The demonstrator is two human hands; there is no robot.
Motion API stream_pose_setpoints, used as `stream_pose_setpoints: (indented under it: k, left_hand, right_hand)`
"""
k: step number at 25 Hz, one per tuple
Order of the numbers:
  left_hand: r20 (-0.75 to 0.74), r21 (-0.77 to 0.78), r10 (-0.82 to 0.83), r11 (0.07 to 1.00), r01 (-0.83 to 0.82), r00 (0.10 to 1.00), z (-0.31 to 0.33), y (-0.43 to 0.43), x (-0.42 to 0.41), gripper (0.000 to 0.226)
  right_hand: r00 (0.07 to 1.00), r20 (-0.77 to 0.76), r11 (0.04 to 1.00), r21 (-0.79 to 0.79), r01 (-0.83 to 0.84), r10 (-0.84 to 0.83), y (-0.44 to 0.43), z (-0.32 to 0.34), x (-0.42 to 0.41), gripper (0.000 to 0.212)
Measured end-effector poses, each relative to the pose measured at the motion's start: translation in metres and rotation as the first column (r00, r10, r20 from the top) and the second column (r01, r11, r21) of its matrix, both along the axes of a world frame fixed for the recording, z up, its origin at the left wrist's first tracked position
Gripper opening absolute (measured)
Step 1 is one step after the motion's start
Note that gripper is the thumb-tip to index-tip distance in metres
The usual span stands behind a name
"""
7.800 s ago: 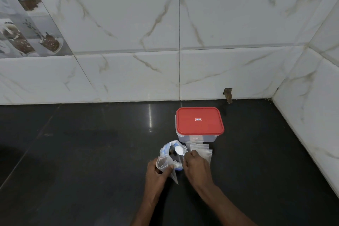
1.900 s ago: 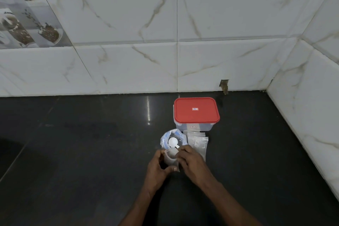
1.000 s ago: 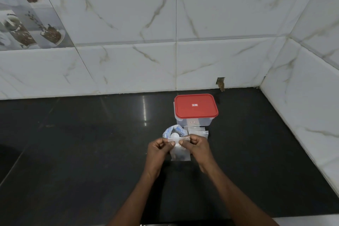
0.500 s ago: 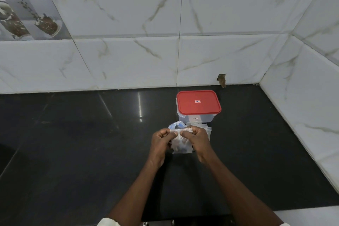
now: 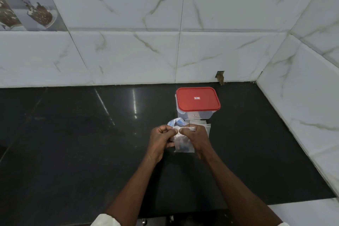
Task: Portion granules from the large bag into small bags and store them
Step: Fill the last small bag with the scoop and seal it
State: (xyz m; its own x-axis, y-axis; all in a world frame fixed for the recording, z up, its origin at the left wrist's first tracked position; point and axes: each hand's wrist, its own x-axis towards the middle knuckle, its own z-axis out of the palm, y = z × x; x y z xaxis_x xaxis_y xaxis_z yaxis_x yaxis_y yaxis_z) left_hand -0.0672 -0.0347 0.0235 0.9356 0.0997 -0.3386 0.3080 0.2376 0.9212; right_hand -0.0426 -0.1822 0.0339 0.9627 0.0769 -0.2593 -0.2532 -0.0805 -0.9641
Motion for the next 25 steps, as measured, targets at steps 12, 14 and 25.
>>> stream_pose_setpoints:
  k: [12,14,25]
  left_hand:
    - [0.097,0.231,0.075,0.968,-0.096,0.992,0.009,-0.043,0.014,0.038]
    - [0.128,0.303,0.07,0.947,-0.106,0.989,0.013,-0.05,0.014,0.035]
    - [-0.001,0.038,0.205,0.978,-0.205,0.979,0.008,-0.059,0.012,0.031]
  right_hand:
    - [0.997,0.078,0.998,-0.062,0.018,-0.013,-0.021,0.01,0.013,0.007]
    - [0.997,0.04,0.995,-0.066,0.07,-0.067,-0.022,0.007,0.015,0.007]
    - [0.993,-0.072,0.97,0.214,0.111,-0.097,-0.049,0.012,0.017,0.007]
